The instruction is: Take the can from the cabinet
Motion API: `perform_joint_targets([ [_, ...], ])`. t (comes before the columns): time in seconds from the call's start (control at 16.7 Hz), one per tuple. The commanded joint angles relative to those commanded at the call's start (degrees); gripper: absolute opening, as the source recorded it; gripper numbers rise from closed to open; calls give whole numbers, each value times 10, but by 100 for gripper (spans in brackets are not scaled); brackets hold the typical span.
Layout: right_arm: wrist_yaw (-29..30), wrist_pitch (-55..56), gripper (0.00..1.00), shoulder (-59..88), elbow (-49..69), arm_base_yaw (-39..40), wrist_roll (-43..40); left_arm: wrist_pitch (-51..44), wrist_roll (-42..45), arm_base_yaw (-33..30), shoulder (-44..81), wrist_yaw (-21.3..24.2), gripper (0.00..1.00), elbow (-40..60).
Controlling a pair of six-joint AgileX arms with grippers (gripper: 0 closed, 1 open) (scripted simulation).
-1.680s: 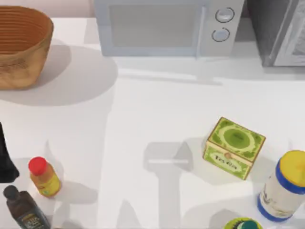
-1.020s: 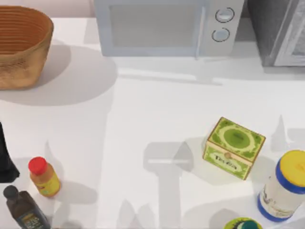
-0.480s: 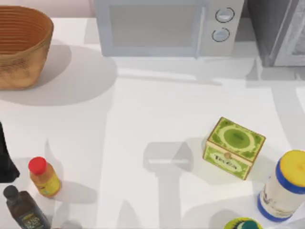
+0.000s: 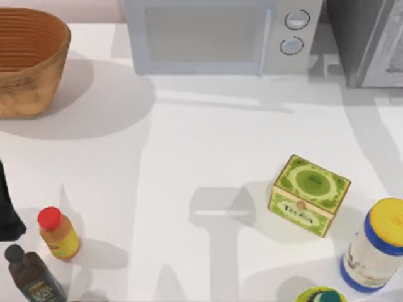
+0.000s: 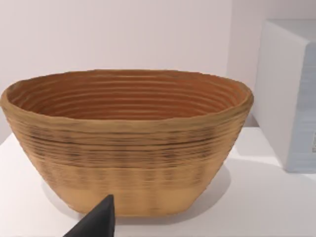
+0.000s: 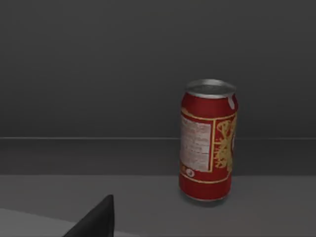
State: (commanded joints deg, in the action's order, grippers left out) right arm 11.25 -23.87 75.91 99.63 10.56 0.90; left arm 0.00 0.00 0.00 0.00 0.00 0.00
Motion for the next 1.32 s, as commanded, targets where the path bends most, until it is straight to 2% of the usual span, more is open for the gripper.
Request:
perform_joint_targets([
  [0.36, 0, 3, 100, 1, 0, -3, 0, 0, 0, 0, 0, 0, 100, 0],
  [0.78, -4, 97, 100, 82, -9, -13, -2, 0, 0, 0, 0, 0, 100, 0],
  [1.08, -4, 100, 100, 86, -7, -12, -2, 0, 0, 0, 0, 0, 100, 0],
  [1.32, -11, 98, 100, 152, 60, -22, -2, 0, 0, 0, 0, 0, 100, 0],
])
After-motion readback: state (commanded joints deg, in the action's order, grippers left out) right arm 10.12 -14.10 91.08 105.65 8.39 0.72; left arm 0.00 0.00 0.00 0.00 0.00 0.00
